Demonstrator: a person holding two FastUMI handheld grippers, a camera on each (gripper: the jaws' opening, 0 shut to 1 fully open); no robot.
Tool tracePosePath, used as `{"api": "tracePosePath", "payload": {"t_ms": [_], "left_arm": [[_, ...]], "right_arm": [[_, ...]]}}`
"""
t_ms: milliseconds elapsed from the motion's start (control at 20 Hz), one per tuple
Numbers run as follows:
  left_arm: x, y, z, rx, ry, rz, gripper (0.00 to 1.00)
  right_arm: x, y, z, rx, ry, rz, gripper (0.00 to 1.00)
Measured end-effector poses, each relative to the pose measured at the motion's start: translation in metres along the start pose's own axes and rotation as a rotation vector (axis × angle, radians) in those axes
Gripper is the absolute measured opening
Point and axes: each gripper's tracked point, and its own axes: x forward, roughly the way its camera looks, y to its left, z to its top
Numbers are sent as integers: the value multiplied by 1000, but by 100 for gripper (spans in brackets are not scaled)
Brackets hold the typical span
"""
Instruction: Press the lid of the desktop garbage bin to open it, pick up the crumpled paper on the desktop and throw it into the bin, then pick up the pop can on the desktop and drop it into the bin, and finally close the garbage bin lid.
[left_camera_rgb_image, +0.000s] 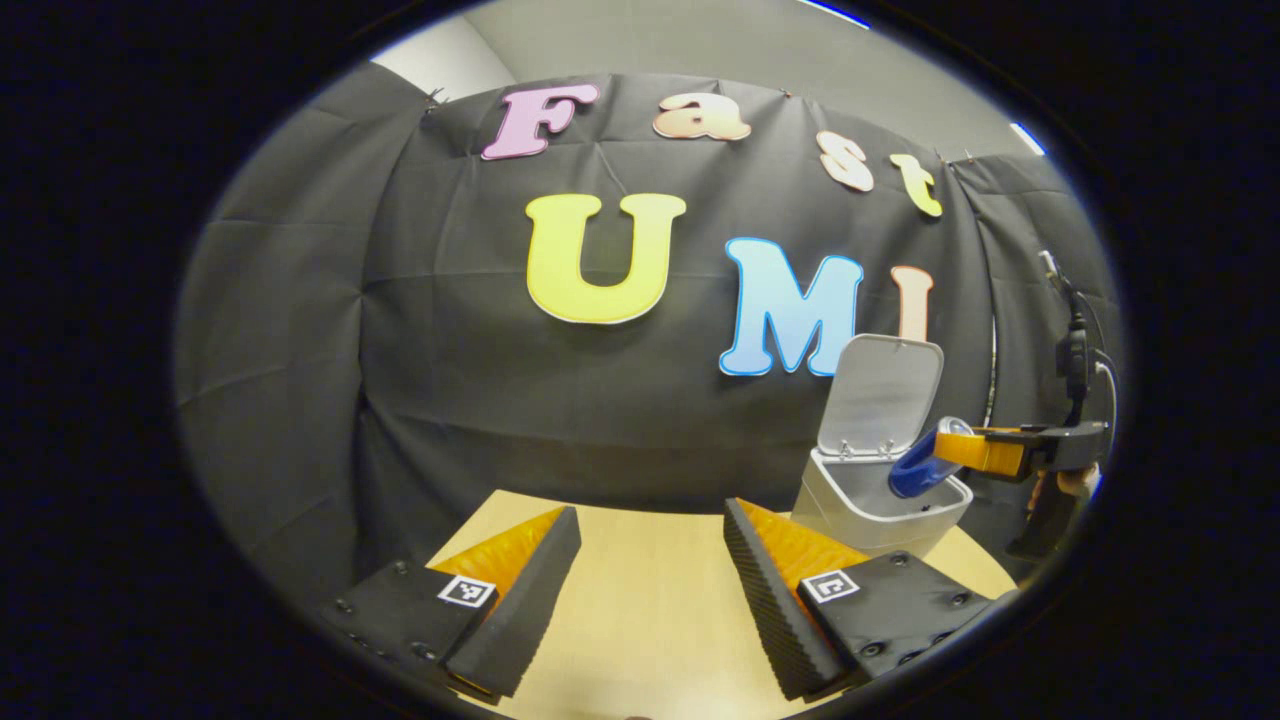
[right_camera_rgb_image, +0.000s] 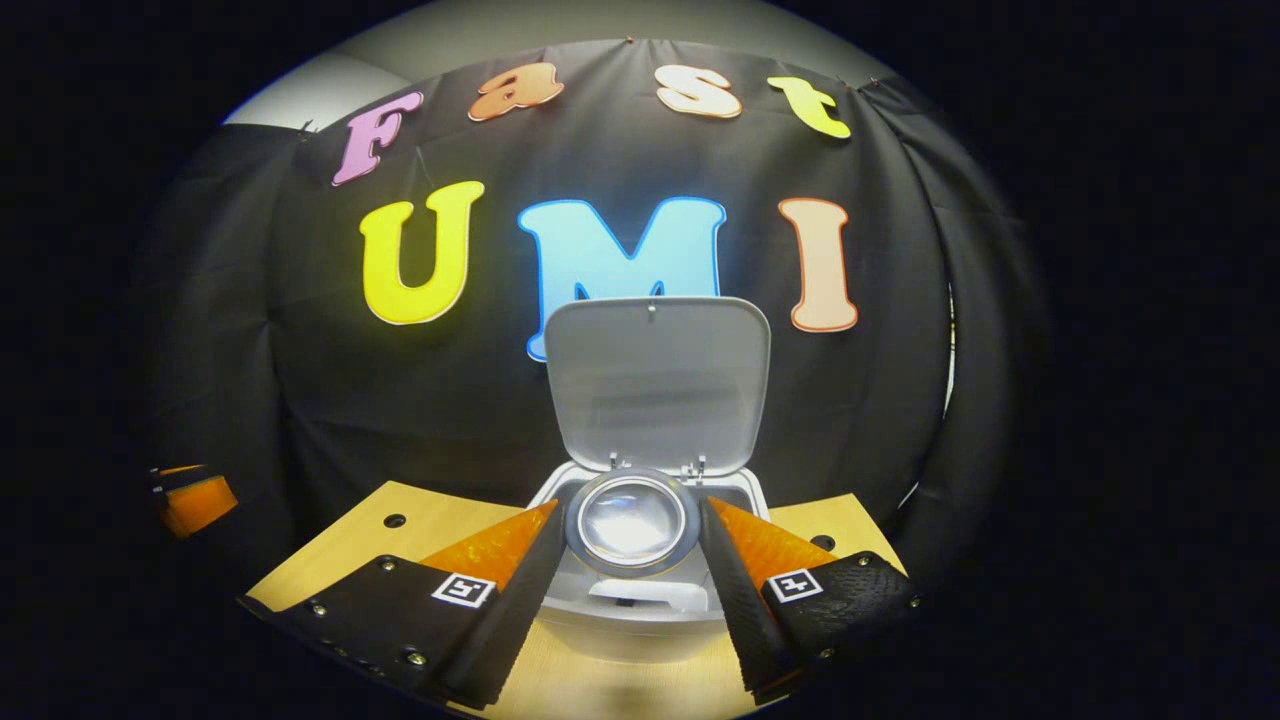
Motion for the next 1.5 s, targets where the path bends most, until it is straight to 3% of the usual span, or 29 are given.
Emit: {"api": "tracePosePath", "payload": {"t_ms": [150, 200, 250, 300, 500, 550, 750, 900, 1000, 1350, 1400, 1500], "left_arm": [[4, 0, 0, 10, 2, 2, 100], [4, -1, 0, 11, 3, -1, 95], [5, -2, 0, 13, 5, -5, 100], [5, -4, 0, 16, 6, -8, 95], [9, -10, 0, 13, 9, -20, 95], [9, -10, 1, 14, 11, -21, 100], [11, -12, 1, 15, 16, -26, 100], [11, -13, -1, 14, 27, -31, 89], [13, -13, -3, 18, 34, -33, 95], [16, -11, -6, 8, 51, -27, 95], [16, -10, -6, 9, 52, -25, 100], [16, -5, -7, 15, 55, -14, 95]], "right_arm": [[0, -5, -4, 57, 10, 0, 86], [0, -8, -1, 62, 3, -6, 86], [0, -10, 0, 66, -6, -13, 86], [0, -11, 1, 70, -11, -13, 86], [3, -10, 7, 83, -22, -9, 86], [2, -9, 12, 89, -37, -8, 86], [9, -2, 42, 104, -109, 9, 86], [16, 2, 63, 103, -157, 13, 85], [22, 3, 83, 93, -201, 17, 85], [45, -5, 152, 35, -327, -48, 85], [48, -6, 158, 34, -340, -56, 85], [56, -8, 170, 18, -367, -83, 85]]}}
